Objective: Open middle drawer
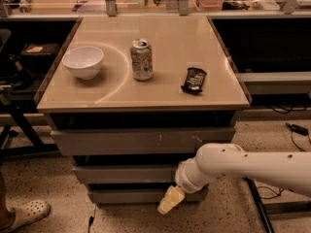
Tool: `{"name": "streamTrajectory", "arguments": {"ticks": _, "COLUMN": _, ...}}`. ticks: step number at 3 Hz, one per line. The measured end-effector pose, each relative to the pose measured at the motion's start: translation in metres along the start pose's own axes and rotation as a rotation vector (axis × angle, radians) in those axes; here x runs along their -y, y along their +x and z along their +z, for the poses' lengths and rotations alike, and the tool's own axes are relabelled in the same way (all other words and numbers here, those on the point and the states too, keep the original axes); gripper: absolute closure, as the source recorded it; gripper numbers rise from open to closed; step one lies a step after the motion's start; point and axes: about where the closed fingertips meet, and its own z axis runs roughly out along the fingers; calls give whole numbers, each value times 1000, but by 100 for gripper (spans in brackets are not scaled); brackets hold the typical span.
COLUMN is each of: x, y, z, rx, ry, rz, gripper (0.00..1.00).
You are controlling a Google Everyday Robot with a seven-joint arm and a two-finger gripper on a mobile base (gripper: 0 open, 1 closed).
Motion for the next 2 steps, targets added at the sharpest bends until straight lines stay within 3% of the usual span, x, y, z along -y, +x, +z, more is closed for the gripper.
{"name": "streamTrajectory", "arguments": {"ticks": 2, "x": 27, "y": 1, "z": 26, "rx": 3, "ry": 27, "rz": -13, "gripper": 0}}
